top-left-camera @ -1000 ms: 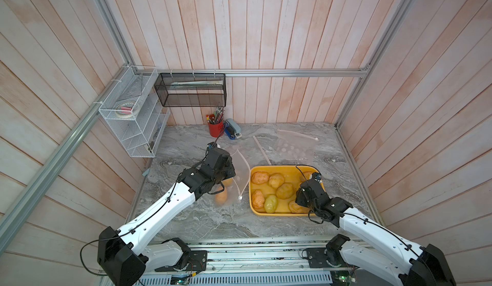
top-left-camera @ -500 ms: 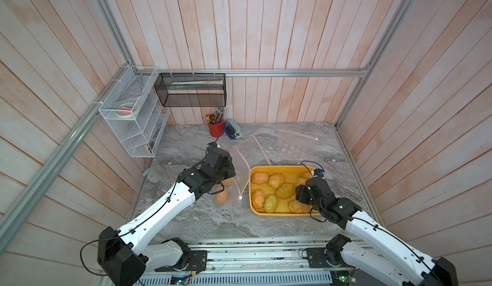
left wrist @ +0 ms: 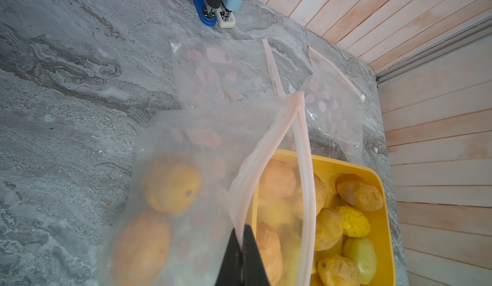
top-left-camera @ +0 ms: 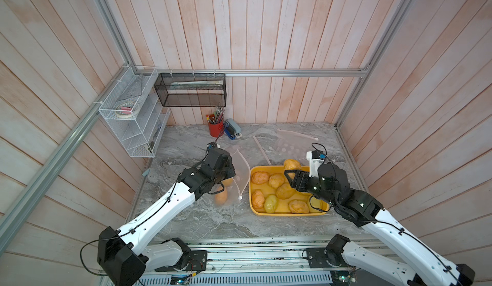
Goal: Put the potatoes into a zipper bag and zip it
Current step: Pick up the potato from the basket, then place the potato into the zipper food storage bag.
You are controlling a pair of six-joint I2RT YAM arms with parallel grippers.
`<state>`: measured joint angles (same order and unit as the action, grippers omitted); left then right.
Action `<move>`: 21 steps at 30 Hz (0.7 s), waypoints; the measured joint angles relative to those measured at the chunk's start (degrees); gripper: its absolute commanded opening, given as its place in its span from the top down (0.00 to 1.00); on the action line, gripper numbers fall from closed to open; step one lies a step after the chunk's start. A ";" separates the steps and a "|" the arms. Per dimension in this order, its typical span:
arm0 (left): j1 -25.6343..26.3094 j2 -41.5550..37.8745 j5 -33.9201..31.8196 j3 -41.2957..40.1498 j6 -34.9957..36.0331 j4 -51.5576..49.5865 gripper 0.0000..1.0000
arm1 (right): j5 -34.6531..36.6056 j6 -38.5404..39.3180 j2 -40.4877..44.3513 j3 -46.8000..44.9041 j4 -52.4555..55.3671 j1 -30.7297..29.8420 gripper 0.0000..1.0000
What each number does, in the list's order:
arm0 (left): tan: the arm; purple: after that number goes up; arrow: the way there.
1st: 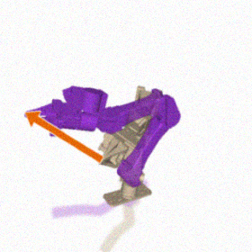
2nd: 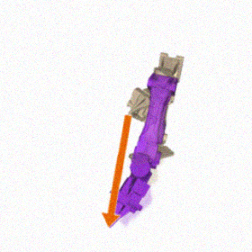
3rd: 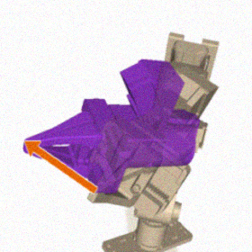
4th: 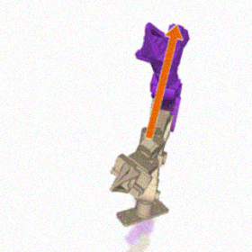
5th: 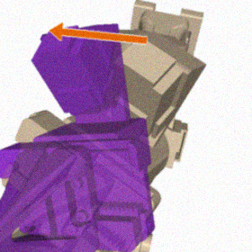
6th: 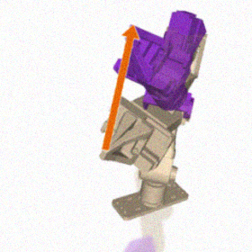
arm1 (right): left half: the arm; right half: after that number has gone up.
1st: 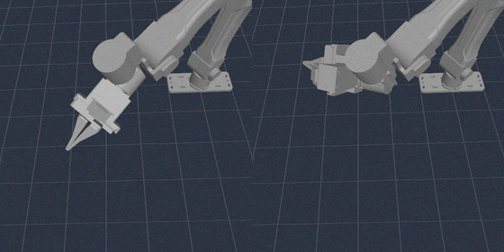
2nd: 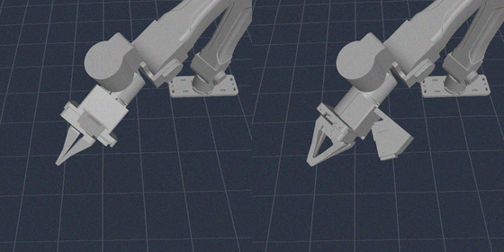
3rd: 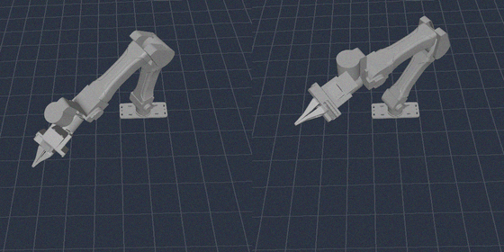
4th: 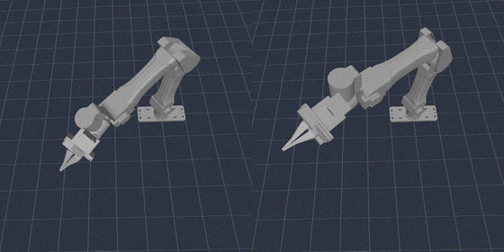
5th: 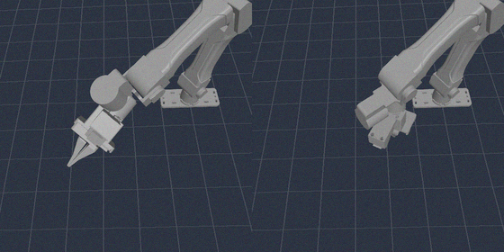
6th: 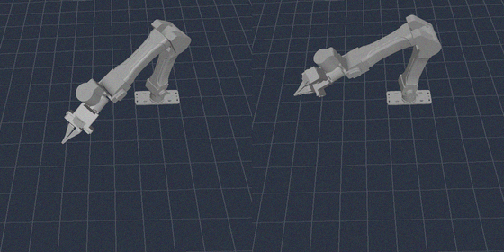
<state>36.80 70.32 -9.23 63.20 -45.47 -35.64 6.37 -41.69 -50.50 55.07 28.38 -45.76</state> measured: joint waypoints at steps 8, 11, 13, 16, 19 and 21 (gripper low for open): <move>0.00 0.00 0.02 0.00 0.00 0.02 1.00 | -2.60 2.99 -24.59 16.39 -4.09 -11.58 0.66; 0.00 0.00 0.07 0.00 0.00 0.02 1.00 | -2.80 4.66 -32.50 21.44 -3.76 -11.58 0.67; 0.00 0.00 0.07 0.00 0.00 0.02 1.00 | -2.78 5.70 -36.09 23.41 -3.96 -11.58 0.66; -0.02 -0.04 0.20 0.00 0.00 0.04 1.00 | -2.82 7.23 -39.65 23.85 -4.35 -11.41 0.66; -0.07 -0.04 0.42 -0.02 0.00 -0.02 1.00 | -3.28 7.93 -42.71 23.87 -4.42 -10.32 0.66; -0.04 -0.07 0.44 -0.02 0.00 0.04 1.00 | -3.72 8.35 -44.39 23.61 -4.92 -9.16 0.64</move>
<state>36.75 70.26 -8.80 63.18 -45.47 -35.59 2.66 -33.34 -94.89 78.67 23.46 -54.92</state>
